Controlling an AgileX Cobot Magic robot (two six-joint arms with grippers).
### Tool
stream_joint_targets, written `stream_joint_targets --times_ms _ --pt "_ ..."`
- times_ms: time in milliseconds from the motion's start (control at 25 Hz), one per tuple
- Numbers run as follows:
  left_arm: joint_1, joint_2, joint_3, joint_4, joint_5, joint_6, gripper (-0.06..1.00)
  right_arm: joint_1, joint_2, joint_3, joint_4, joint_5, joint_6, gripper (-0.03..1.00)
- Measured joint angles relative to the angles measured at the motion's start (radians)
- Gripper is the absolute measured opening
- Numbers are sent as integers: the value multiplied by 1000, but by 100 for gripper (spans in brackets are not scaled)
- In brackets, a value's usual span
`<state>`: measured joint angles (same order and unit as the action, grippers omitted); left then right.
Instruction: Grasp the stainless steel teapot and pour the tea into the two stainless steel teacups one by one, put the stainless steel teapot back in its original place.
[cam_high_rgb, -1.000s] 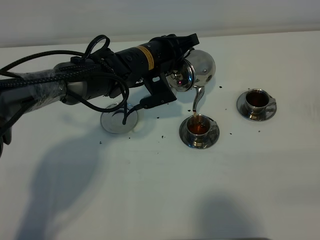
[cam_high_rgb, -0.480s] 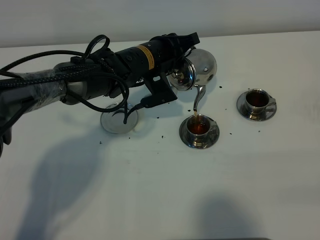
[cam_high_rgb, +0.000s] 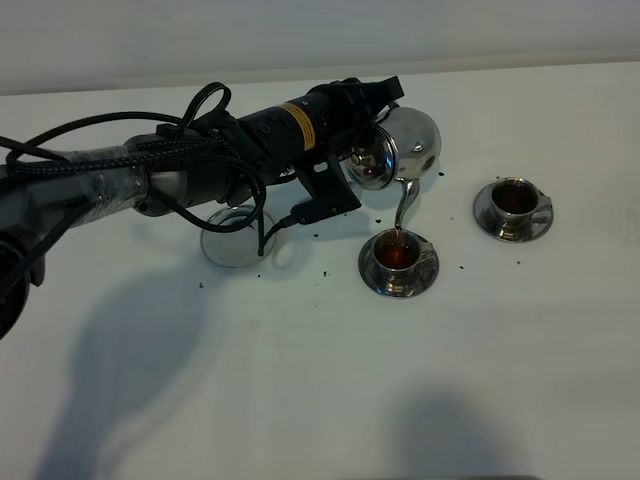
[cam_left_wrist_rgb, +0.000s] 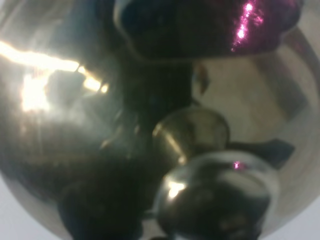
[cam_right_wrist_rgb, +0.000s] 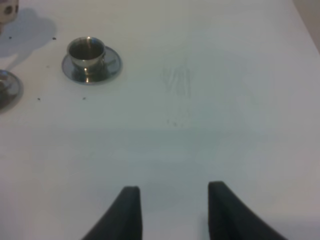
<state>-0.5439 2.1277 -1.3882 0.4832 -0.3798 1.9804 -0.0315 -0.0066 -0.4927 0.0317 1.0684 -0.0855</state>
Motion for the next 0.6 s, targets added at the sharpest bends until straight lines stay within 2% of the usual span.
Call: stream_joint_targets --times_ms 400,600 --pt "-2 10 0 -1 -21 3 22 0 0 0 0 0 0 31" --pt "-2 10 0 -1 -21 50 22 0 0 0 0 0 0 31"
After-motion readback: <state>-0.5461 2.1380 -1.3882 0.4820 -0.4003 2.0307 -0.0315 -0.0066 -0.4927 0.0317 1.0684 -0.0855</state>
